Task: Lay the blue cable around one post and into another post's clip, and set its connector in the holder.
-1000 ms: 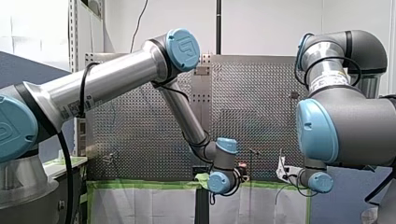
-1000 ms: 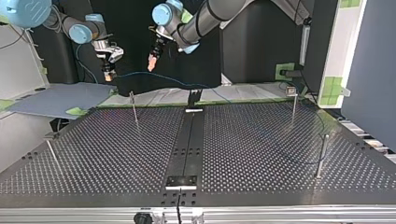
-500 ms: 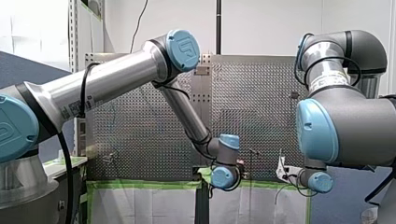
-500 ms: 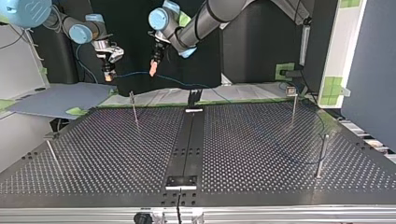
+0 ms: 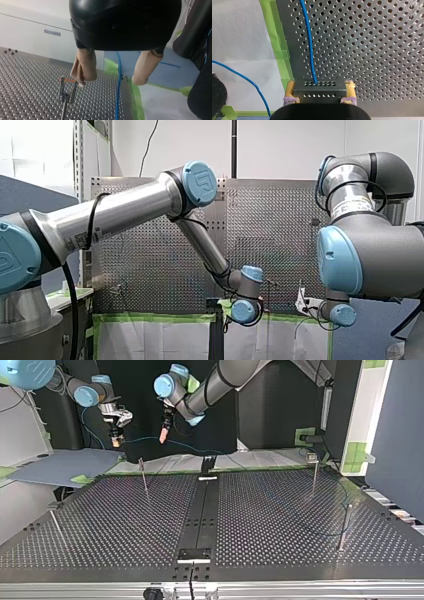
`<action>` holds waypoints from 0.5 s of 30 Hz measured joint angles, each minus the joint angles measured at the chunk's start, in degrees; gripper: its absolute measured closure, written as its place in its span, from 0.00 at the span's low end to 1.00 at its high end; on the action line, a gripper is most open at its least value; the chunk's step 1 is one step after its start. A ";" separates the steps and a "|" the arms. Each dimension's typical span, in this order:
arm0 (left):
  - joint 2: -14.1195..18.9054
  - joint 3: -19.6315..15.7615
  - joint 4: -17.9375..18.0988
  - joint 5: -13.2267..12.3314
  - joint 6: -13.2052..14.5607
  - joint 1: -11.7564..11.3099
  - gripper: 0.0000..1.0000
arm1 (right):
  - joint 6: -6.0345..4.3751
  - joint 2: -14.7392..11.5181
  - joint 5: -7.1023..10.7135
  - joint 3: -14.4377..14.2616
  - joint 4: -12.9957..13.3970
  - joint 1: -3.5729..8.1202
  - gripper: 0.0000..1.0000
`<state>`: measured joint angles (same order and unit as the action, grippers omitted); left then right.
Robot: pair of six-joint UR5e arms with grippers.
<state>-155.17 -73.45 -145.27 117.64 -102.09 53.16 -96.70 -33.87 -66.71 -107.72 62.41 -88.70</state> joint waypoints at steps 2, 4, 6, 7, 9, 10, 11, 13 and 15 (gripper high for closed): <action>-0.05 0.75 -0.97 0.13 -0.02 -0.37 0.00 | 0.00 -0.01 0.04 0.00 0.00 -0.01 1.00; -0.06 1.39 -1.45 0.21 -0.03 -0.76 0.00 | 0.00 -0.01 0.09 0.00 0.00 -0.01 1.00; -0.06 2.00 -1.70 0.24 -0.04 -1.06 0.00 | 0.00 -0.04 0.14 0.00 0.00 -0.02 1.00; -0.06 2.24 -1.79 0.24 -0.04 -1.17 0.00 | 0.00 -0.06 0.15 0.01 0.00 -0.02 1.00; -0.06 2.64 -1.98 0.22 -0.07 -1.41 0.00 | 0.00 -0.08 0.16 0.00 0.00 -0.03 1.00; -0.06 2.81 -2.11 0.14 -0.17 -1.58 0.00 | 0.00 -0.09 0.16 0.00 -0.01 -0.03 1.00; -0.07 2.90 -2.19 0.02 -0.35 -1.72 0.00 | 0.00 -0.11 0.17 0.00 -0.03 -0.03 1.00; -0.11 3.04 -2.31 -0.38 -0.98 -2.08 0.00 | 0.00 -0.12 0.17 0.00 -0.05 -0.03 1.00; -0.11 3.27 -2.52 -0.66 -1.65 -2.49 0.00 | 0.00 -0.16 0.21 0.00 -0.10 -0.05 1.00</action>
<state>-155.28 -70.18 -147.79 116.97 -103.74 50.68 -96.70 -34.03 -66.51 -107.72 62.32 -88.75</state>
